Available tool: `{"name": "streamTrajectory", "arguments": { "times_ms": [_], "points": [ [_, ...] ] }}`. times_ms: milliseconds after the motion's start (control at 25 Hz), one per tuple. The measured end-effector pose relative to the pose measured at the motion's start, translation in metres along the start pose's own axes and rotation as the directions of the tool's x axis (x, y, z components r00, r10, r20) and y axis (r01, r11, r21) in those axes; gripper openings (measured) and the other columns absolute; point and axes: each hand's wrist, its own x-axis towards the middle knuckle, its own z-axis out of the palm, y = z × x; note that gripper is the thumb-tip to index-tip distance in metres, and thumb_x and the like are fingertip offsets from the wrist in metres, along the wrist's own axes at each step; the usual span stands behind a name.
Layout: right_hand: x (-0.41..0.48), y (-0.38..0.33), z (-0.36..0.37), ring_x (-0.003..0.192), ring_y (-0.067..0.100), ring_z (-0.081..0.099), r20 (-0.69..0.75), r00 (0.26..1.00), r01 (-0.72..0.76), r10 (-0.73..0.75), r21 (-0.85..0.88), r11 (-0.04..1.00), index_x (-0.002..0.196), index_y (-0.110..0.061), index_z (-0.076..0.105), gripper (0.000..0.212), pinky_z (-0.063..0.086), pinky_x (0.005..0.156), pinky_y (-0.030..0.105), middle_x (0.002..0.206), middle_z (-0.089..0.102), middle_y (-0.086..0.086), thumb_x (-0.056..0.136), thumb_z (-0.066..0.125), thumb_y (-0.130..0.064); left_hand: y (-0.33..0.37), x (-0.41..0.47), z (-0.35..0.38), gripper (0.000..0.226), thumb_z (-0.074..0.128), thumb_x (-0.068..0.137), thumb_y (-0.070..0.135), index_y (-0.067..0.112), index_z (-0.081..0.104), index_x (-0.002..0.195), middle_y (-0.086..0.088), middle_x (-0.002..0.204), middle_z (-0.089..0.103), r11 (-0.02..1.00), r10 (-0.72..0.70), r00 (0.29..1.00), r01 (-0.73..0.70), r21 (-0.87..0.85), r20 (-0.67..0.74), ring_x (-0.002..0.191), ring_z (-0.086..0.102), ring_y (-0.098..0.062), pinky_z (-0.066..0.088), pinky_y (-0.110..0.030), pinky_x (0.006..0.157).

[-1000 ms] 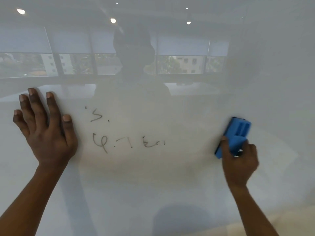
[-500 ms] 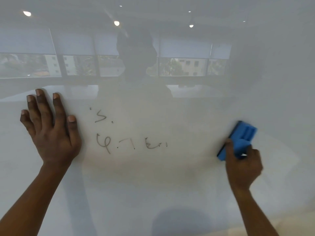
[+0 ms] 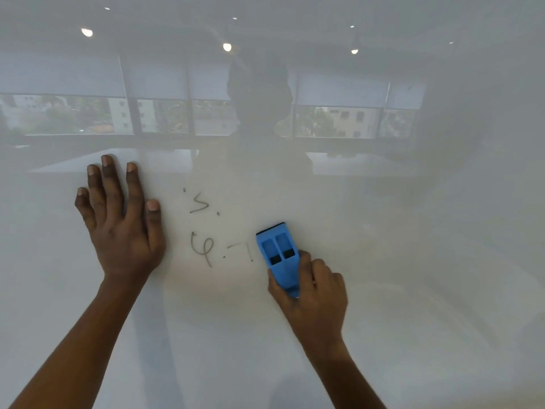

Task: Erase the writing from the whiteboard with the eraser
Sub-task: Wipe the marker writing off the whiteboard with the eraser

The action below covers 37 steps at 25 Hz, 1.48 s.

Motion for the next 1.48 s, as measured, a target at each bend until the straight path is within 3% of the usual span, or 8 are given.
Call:
{"name": "streamTrajectory", "arguments": {
  "times_ms": [240, 440, 600, 720, 840, 1040, 1200, 1480],
  "points": [
    [0.04, 0.051, -0.021, 0.072, 0.027, 0.057, -0.149, 0.718, -0.649, 0.68, 0.208, 0.732, 0.112, -0.002, 0.065, 0.067, 0.046, 0.06, 0.033, 0.088, 0.055, 0.011, 0.084, 0.066, -0.062, 0.003, 0.0, 0.002, 0.059, 0.032, 0.112, 0.03, 0.012, 0.02, 0.167, -0.022, 0.172, 0.018, 0.999, -0.01, 1.0, 0.011, 0.034, -0.018, 0.161, 0.014, -0.041, 0.012, -0.061, 0.129],
    [-0.005, -0.055, 0.019, 0.064, 0.027, 0.051, -0.024, 0.974, -0.222, 0.226, 0.111, 0.969, 0.113, 0.001, 0.069, 0.061, 0.044, 0.055, 0.036, 0.083, 0.055, 0.011, 0.086, 0.071, -0.054, 0.003, -0.001, 0.002, 0.06, 0.033, 0.112, 0.03, 0.012, 0.019, 0.167, -0.021, 0.172, 0.017, 0.999, 0.004, 1.0, -0.003, 0.04, -0.027, 0.161, 0.015, -0.041, 0.013, -0.059, 0.129],
    [0.002, -0.042, 0.018, 0.065, 0.025, 0.051, -0.032, 0.997, 0.071, -0.069, 0.064, 0.995, 0.108, -0.004, 0.072, 0.052, 0.045, 0.055, 0.038, 0.078, 0.053, 0.007, 0.084, 0.075, -0.05, -0.002, 0.0, 0.001, 0.059, 0.036, 0.111, 0.028, 0.012, 0.022, 0.166, -0.019, 0.172, 0.017, 0.999, 0.026, 0.999, -0.025, 0.026, -0.031, 0.161, 0.016, -0.039, 0.012, -0.058, 0.129],
    [0.012, 0.003, 0.002, 0.068, 0.027, 0.051, -0.116, 0.943, -0.295, 0.313, 0.152, 0.943, 0.12, -0.005, 0.065, 0.064, 0.05, 0.055, 0.04, 0.086, 0.05, 0.008, 0.084, 0.073, -0.057, 0.0, 0.0, 0.001, 0.059, 0.035, 0.112, 0.029, 0.012, 0.02, 0.167, -0.018, 0.172, 0.016, 0.999, 0.024, 0.999, -0.022, 0.028, -0.037, 0.161, 0.016, -0.04, 0.012, -0.058, 0.129],
    [0.023, -0.01, 0.002, 0.077, 0.022, 0.053, -0.096, 0.714, -0.621, 0.694, 0.371, 0.69, 0.128, -0.004, 0.061, 0.07, 0.057, 0.059, 0.044, 0.094, 0.045, 0.005, 0.081, 0.073, -0.055, 0.004, 0.0, 0.002, 0.06, 0.032, 0.112, 0.03, 0.013, 0.018, 0.167, -0.019, 0.173, 0.015, 0.999, -0.002, 1.0, 0.003, 0.047, -0.022, 0.161, 0.014, -0.04, 0.013, -0.06, 0.129],
    [-0.009, -0.107, 0.03, 0.072, 0.026, 0.05, -0.02, 0.962, -0.258, 0.273, 0.259, 0.931, 0.125, -0.006, 0.061, 0.061, 0.047, 0.06, 0.037, 0.089, 0.048, 0.007, 0.089, 0.066, -0.056, 0.002, 0.0, 0.0, 0.061, 0.03, 0.111, 0.032, 0.013, 0.015, 0.168, -0.015, 0.174, 0.01, 0.999, -0.002, 1.0, 0.002, 0.045, -0.002, 0.162, 0.011, -0.038, 0.008, -0.057, 0.131],
    [-0.009, -0.117, 0.033, 0.07, 0.025, 0.047, -0.032, 0.999, 0.032, -0.027, 0.175, 0.984, 0.113, -0.01, 0.068, 0.051, 0.044, 0.062, 0.039, 0.081, 0.051, 0.006, 0.084, 0.074, -0.051, -0.001, 0.0, 0.0, 0.061, 0.031, 0.112, 0.032, 0.012, 0.017, 0.167, -0.014, 0.174, 0.009, 0.999, 0.017, 1.0, -0.017, 0.034, 0.005, 0.162, 0.011, -0.038, 0.009, -0.057, 0.131],
    [0.084, -0.048, 0.007, 0.066, 0.033, 0.055, -0.278, 0.761, -0.521, 0.586, 0.276, 0.807, 0.116, 0.004, 0.067, 0.063, 0.051, 0.063, 0.05, 0.082, 0.052, 0.015, 0.082, 0.081, -0.047, 0.005, 0.001, 0.0, 0.06, 0.029, 0.112, 0.033, 0.011, 0.017, 0.167, -0.017, 0.173, 0.011, 0.998, -0.011, 1.0, 0.011, 0.06, 0.0, 0.162, 0.012, -0.039, 0.011, -0.059, 0.13]
  ]
}}
